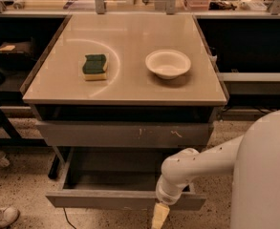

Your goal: Open middle drawer

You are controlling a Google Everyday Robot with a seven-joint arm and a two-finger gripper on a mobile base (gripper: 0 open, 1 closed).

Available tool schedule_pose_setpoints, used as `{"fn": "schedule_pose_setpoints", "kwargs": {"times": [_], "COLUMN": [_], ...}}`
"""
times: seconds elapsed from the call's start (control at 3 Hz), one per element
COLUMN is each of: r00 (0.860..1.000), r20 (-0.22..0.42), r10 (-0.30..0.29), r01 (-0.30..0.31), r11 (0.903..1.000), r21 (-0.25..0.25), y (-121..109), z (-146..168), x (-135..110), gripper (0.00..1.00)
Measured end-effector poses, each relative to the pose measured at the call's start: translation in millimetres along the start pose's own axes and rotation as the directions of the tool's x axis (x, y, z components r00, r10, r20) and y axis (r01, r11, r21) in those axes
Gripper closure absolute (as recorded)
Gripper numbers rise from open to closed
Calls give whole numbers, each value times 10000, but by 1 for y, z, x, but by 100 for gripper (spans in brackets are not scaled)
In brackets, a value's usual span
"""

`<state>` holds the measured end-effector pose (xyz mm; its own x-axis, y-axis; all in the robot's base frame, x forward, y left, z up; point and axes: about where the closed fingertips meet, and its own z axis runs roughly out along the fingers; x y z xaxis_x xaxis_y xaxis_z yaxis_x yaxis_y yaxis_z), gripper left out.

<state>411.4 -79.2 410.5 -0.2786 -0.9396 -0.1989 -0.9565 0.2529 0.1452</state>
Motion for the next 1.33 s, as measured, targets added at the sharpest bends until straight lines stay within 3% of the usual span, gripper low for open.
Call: {"fn": "schedule_pose_setpoints", "kwargs": {"times": [0.67,1.0,1.33], "r00": [9909,9844,9839], "r20": [-1342,-1757,-1780], "r10": [76,125,149], "r01": [-168,-315,-351], "r11": [9976,9938,9933], "r21": [-670,-1062,-1105], "y": [35,56,57], "z": [-17,-27,-28], "x": [41,56,57], "gripper": [0,0,0]}}
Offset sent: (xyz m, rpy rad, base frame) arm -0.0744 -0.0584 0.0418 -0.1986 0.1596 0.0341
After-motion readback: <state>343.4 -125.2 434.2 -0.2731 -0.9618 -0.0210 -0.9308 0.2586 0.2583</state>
